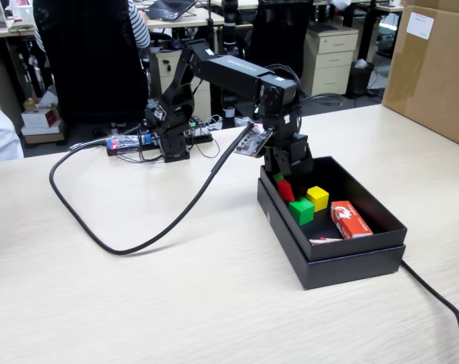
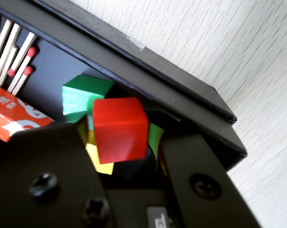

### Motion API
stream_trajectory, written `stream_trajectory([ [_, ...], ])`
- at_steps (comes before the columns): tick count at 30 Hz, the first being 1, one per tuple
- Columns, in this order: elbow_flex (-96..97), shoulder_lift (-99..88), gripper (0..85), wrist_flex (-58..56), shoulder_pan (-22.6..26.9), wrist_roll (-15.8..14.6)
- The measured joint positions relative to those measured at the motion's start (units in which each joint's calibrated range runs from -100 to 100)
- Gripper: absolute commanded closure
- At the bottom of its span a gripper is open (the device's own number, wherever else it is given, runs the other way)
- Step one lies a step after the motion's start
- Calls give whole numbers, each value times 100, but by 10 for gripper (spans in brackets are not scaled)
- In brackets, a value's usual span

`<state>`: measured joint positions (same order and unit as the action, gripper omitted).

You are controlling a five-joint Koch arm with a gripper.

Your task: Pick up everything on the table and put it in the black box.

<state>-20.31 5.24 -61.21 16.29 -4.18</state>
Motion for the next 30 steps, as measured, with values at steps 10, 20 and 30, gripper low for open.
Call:
stream_trajectory([
  [10,155,-453,386,54,-54,-20],
  [20,265,-2447,387,-108,-352,29],
  [30,1068,-4155,359,-108,-1187,249],
])
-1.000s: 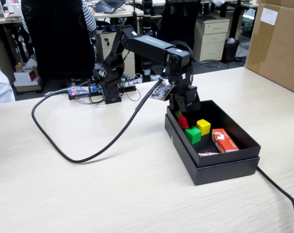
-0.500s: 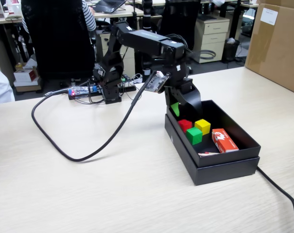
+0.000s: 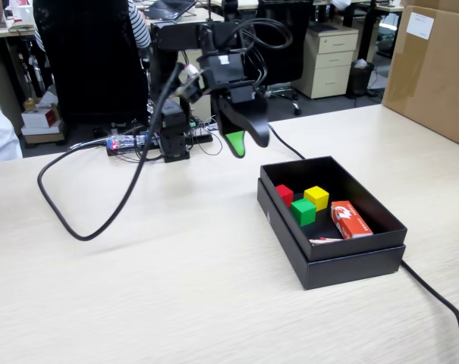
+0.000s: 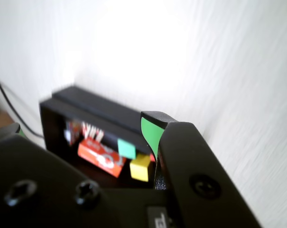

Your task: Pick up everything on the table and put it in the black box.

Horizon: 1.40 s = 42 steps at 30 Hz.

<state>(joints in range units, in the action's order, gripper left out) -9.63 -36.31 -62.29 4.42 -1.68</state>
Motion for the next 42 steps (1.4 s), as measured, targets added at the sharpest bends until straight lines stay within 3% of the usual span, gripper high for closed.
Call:
stream_trajectory([
  [6,2346,-1773,354,155,-444,156],
  [16,4984,-4311,352,1092,-488,112],
  [28,8215,-6084,356,3523,-547,93],
  [38,10388,-6252,362,6581,-537,308],
  [42,10607,-6252,364,6845,-542,332],
])
